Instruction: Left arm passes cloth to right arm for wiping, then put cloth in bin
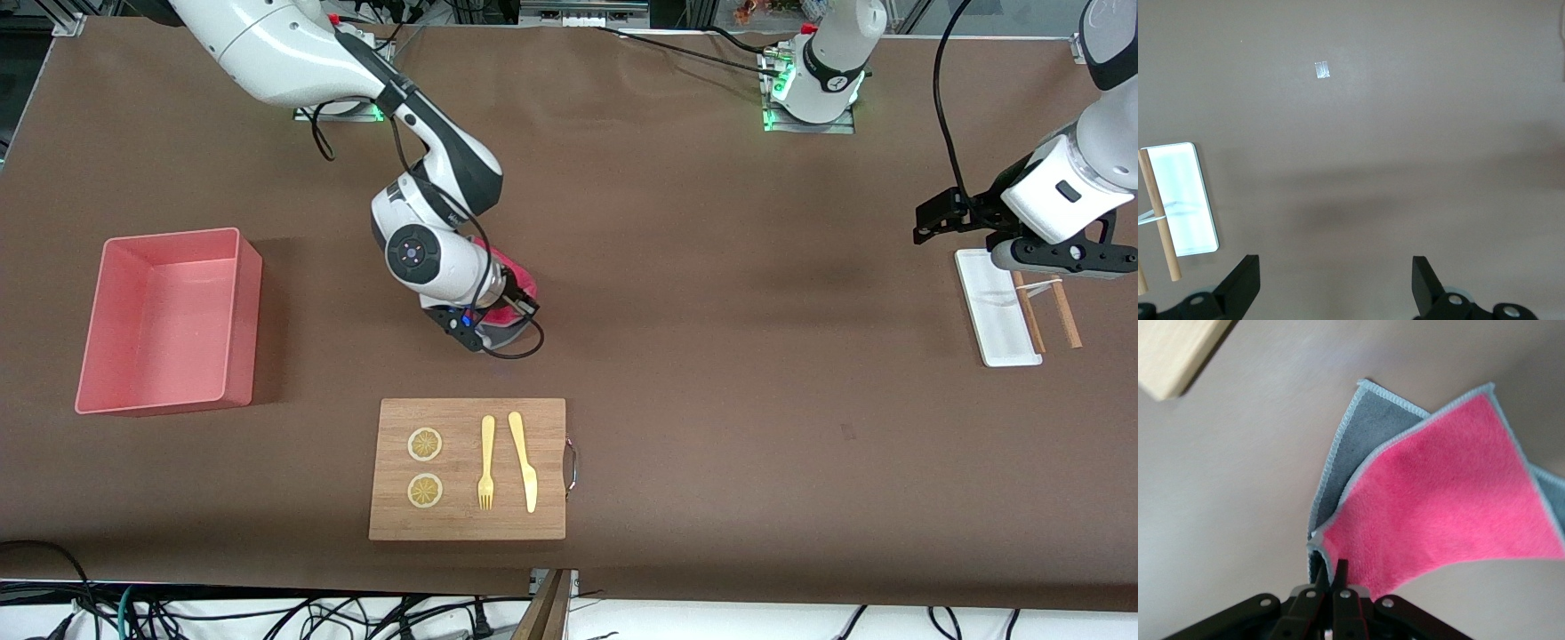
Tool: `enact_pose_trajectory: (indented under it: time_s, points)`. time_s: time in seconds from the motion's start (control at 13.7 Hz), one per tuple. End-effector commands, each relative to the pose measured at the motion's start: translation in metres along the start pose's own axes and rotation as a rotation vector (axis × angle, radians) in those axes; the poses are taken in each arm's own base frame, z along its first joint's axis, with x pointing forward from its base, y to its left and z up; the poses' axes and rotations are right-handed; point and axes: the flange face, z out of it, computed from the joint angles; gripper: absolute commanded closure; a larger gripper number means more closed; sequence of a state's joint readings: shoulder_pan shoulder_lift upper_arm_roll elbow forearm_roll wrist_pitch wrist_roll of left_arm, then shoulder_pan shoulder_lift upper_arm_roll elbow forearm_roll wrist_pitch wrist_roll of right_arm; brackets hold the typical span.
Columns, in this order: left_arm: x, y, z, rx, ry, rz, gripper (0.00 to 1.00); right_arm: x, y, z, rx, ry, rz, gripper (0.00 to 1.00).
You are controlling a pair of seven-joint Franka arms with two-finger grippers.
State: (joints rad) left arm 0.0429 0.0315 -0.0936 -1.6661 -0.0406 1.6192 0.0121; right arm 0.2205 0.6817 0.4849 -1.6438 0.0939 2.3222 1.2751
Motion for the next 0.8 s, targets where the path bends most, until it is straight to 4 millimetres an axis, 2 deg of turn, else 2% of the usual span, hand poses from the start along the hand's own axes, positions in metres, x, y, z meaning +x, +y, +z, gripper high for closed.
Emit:
enact_pose_trajectory:
  time_s: [0.0, 0.15, 0.22, 0.58, 0.73]
  points:
    - [0.005, 0.0, -0.006, 0.02, 0.012, -0.005, 0.0, -0.004, -0.017, -0.007, 0.103, -0.066, 0.104, 1.0]
    - [0.006, 0.0, -0.009, 0.018, 0.018, -0.004, 0.0, 0.004, -0.011, -0.009, 0.074, -0.065, 0.077, 1.0]
    - [0.006, 0.001, -0.009, 0.019, 0.018, -0.001, 0.0, 0.015, -0.002, -0.01, 0.023, -0.075, 0.033, 1.0]
    - [0.006, 0.002, -0.009, 0.019, 0.014, 0.002, 0.0, 0.109, 0.064, -0.029, -0.211, -0.106, -0.157, 1.0]
    - [0.006, 0.003, -0.009, 0.019, 0.015, 0.003, 0.0, 0.139, 0.088, -0.041, -0.271, -0.113, -0.208, 1.0]
